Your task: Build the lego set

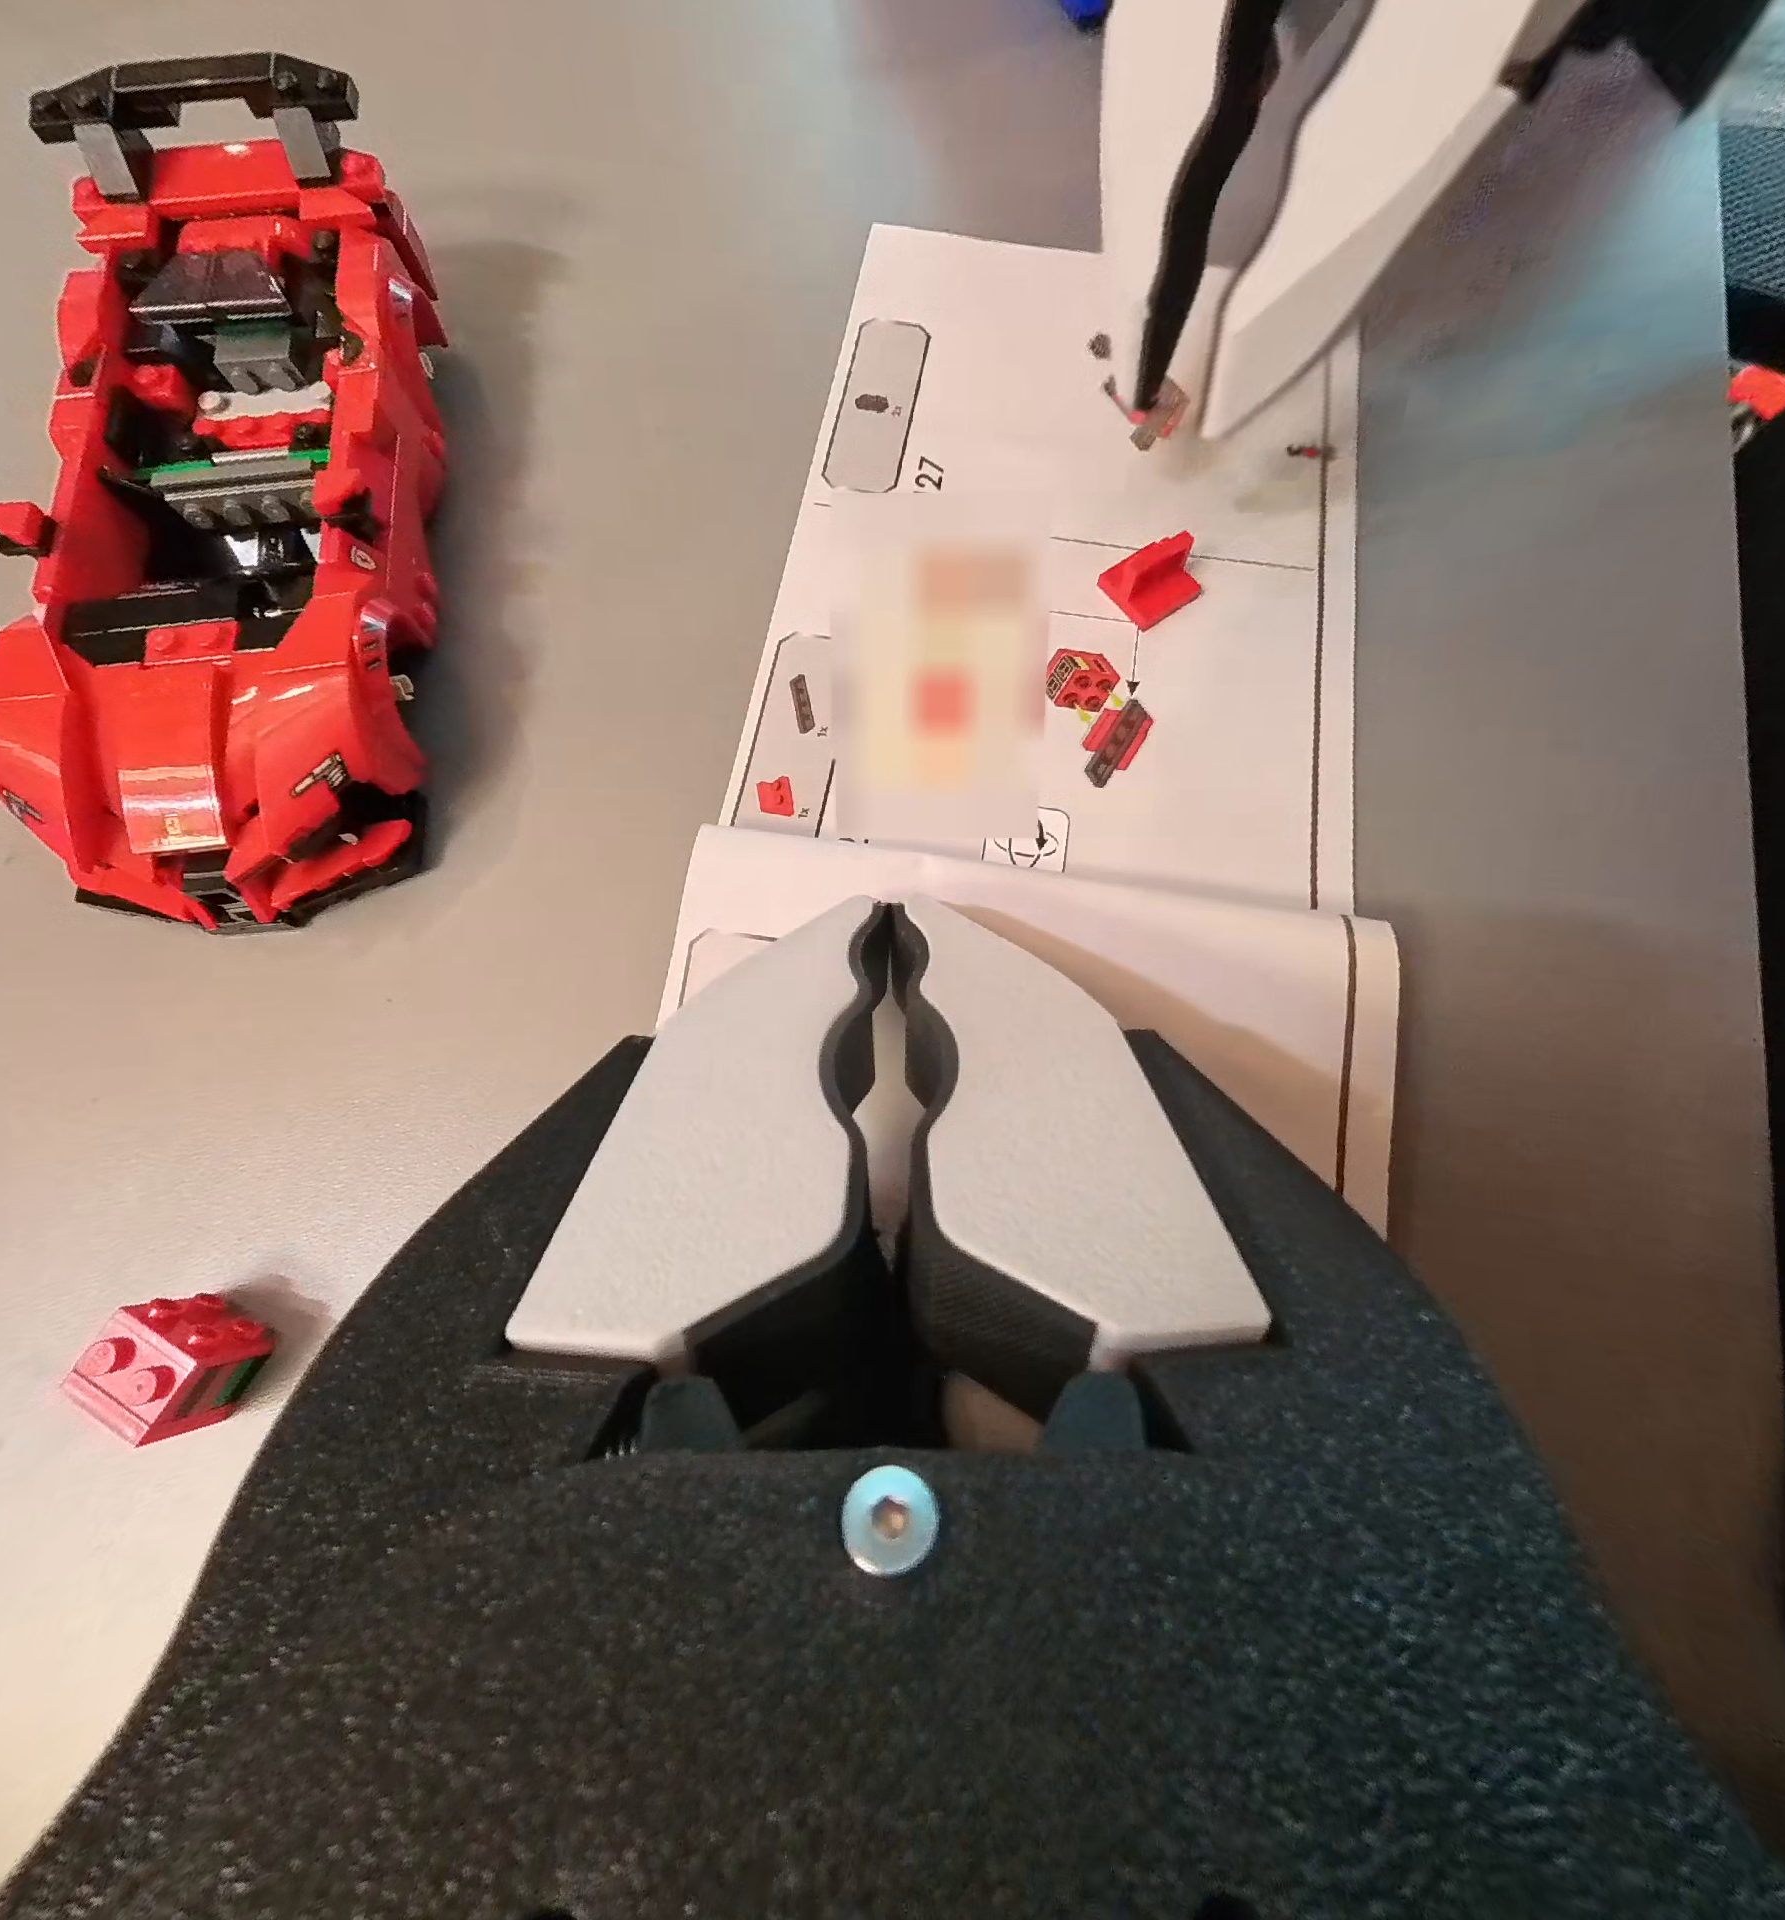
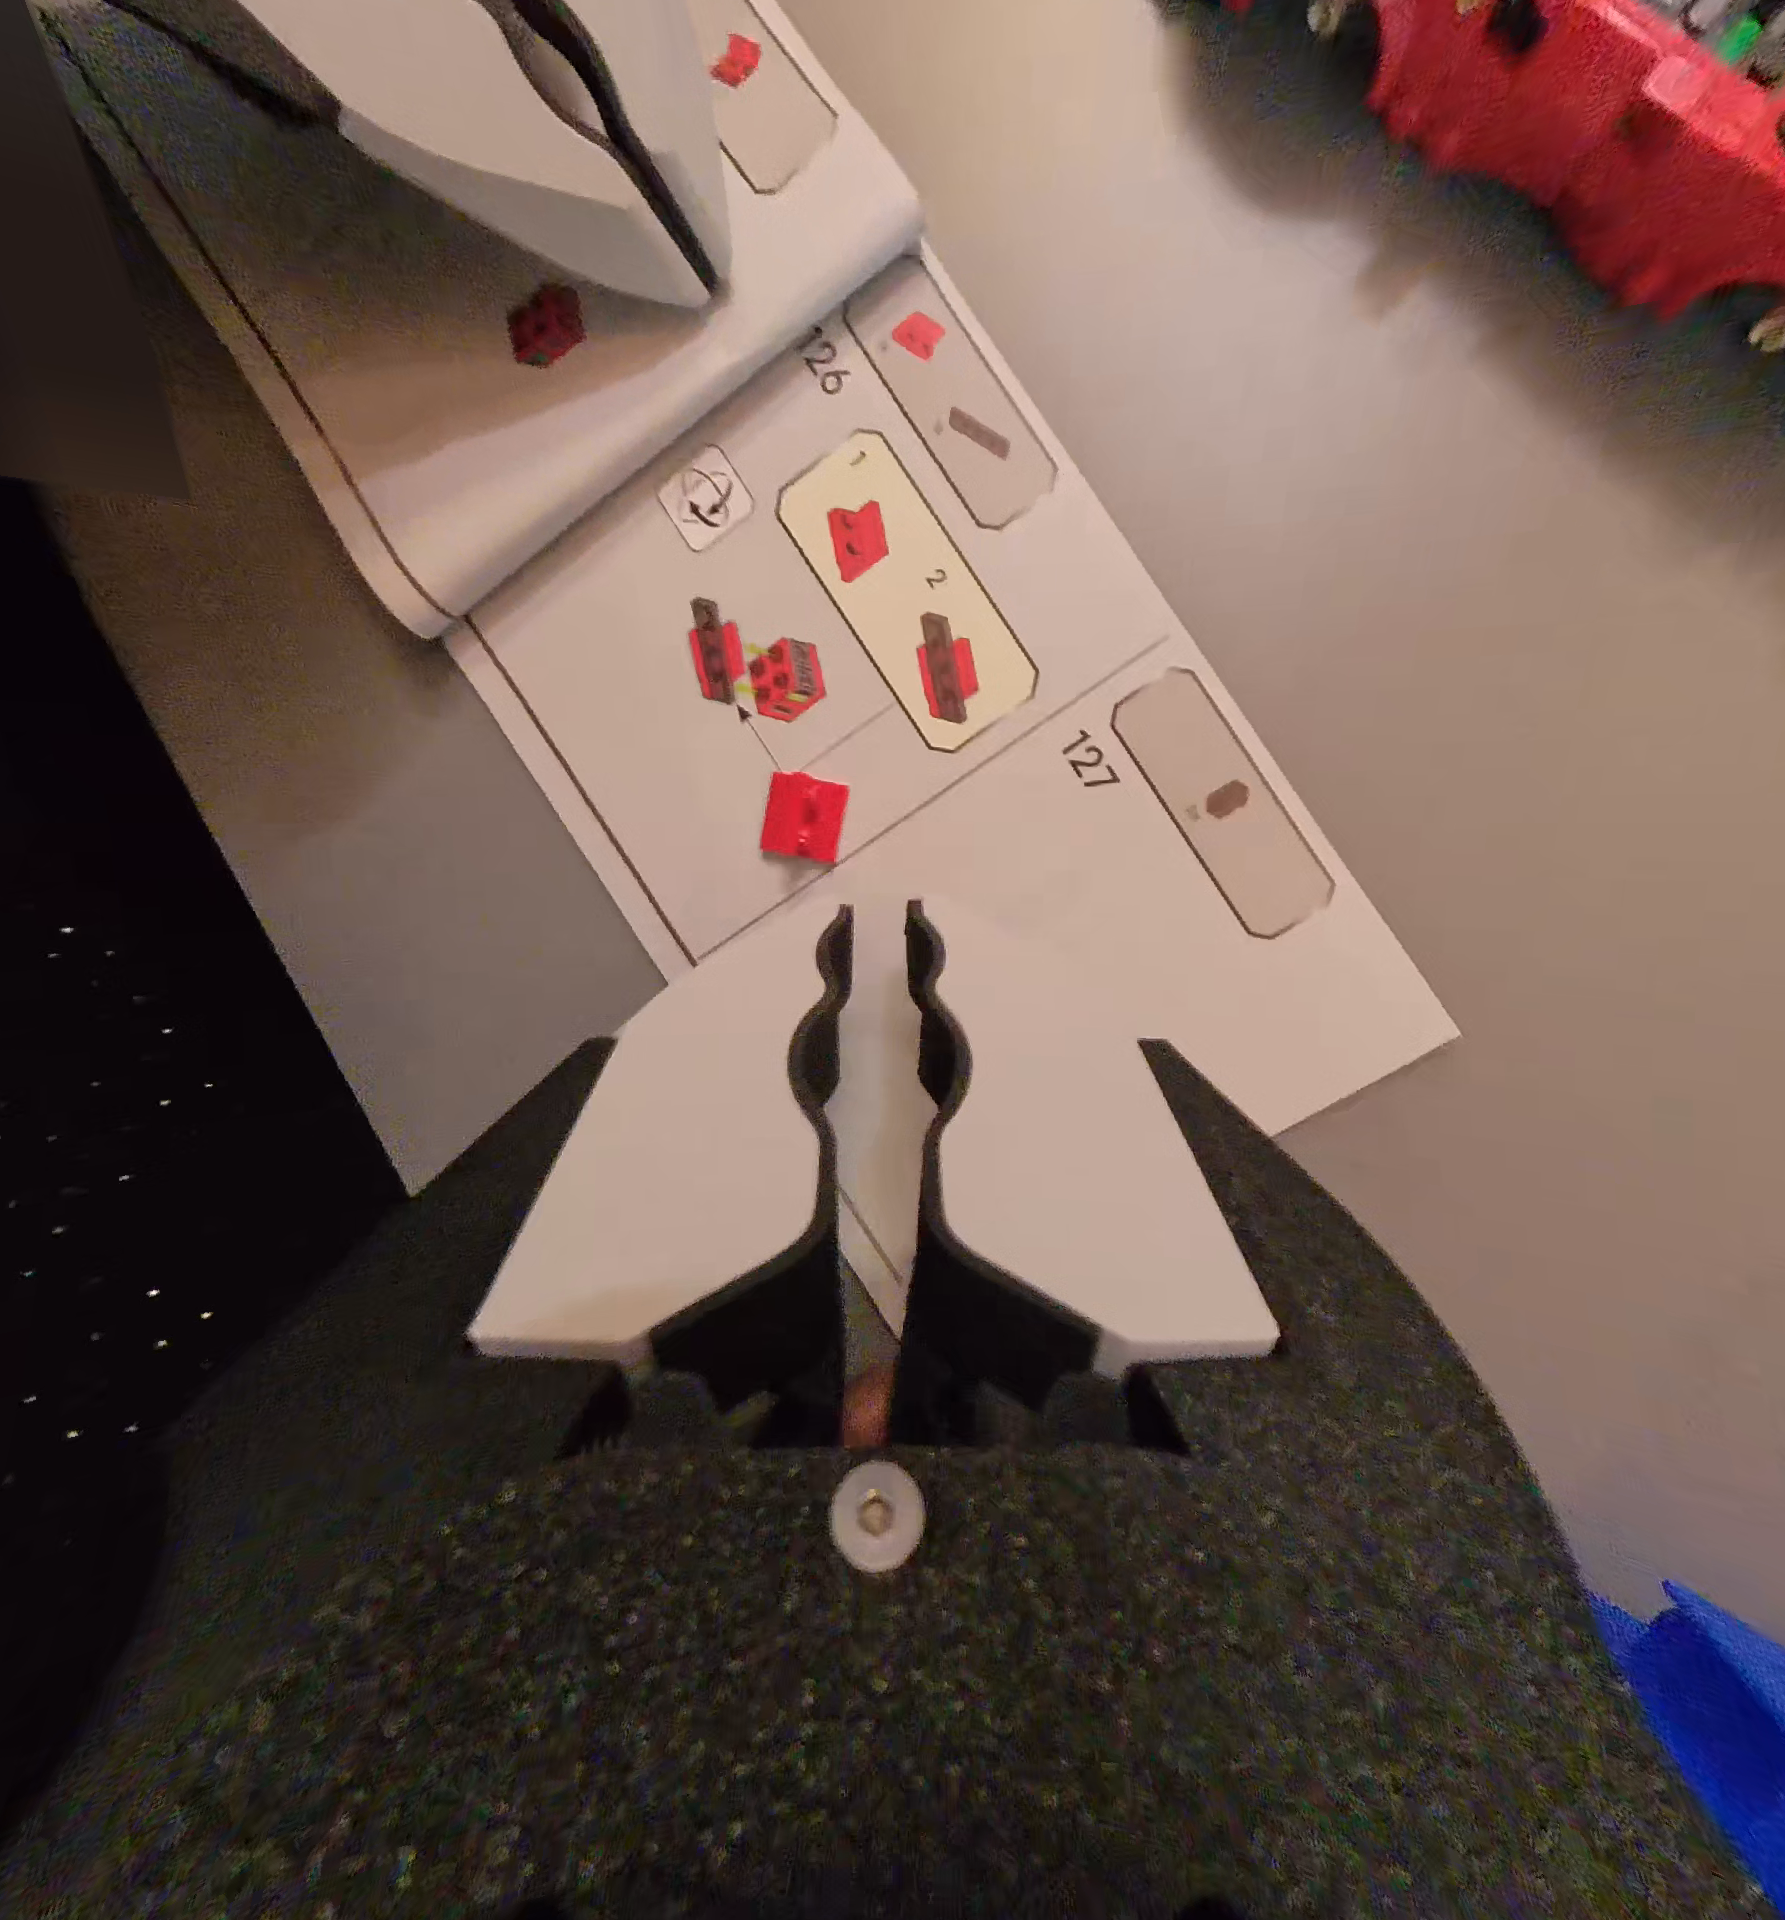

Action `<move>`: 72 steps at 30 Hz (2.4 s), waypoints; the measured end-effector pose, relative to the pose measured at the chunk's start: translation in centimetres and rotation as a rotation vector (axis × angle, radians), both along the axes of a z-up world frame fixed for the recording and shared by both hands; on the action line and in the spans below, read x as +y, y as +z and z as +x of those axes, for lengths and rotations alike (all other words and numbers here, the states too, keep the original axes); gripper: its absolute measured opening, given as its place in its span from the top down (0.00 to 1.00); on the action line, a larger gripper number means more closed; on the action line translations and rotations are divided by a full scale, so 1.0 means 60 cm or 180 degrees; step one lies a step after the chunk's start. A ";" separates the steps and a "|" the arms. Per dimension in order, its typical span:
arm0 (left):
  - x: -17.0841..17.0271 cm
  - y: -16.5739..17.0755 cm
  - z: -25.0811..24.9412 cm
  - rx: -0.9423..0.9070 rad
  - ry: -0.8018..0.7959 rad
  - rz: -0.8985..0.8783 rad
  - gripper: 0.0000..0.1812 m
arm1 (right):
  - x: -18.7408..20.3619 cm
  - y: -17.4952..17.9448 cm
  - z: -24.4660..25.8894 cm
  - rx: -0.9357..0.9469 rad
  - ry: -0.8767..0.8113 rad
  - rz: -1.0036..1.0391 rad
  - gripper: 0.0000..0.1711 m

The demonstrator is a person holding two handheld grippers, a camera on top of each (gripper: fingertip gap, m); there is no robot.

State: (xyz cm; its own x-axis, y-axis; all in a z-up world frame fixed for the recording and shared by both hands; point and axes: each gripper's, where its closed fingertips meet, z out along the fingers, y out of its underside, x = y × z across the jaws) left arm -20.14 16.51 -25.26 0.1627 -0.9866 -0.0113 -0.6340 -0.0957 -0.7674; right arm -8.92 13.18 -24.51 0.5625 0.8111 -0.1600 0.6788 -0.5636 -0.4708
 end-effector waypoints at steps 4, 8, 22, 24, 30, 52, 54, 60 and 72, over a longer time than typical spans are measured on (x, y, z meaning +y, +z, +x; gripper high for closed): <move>0.000 0.001 0.000 -0.0024 -0.0005 -0.0002 1.00 | -0.004 -0.014 -0.012 0.0331 -0.0043 -0.0123 0.96; 0.007 0.020 -0.027 -0.0041 0.0091 0.0073 1.00 | -0.018 -0.028 -0.020 0.0327 0.0057 -0.0175 0.96; 0.077 0.082 -0.294 -0.0409 0.2118 0.0276 0.97 | -0.013 -0.027 -0.022 0.0524 -0.0048 -0.0041 0.96; 0.074 0.084 -0.303 -0.0419 0.2183 0.0314 0.97 | -0.015 -0.028 -0.028 0.0541 -0.0052 -0.0039 0.96; 0.073 0.089 -0.298 -0.0421 0.2173 0.0405 0.97 | -0.041 -0.018 -0.065 0.0712 0.0196 -0.0124 0.95; 0.068 0.071 -0.165 -0.0286 0.1413 0.0329 0.97 | -0.005 -0.006 -0.051 0.0739 0.0566 0.0770 0.78; 0.066 0.074 -0.153 -0.0326 0.1322 0.0321 0.96 | -0.008 -0.009 -0.061 0.0786 0.0685 0.0794 0.79; 0.069 0.082 -0.141 -0.0504 0.1284 0.0264 0.96 | -0.007 -0.021 -0.069 0.0692 0.0737 0.0903 0.91; 0.070 0.067 -0.139 -0.0437 0.1253 0.0210 0.96 | 0.033 0.001 -0.035 0.0692 0.0025 0.1031 0.91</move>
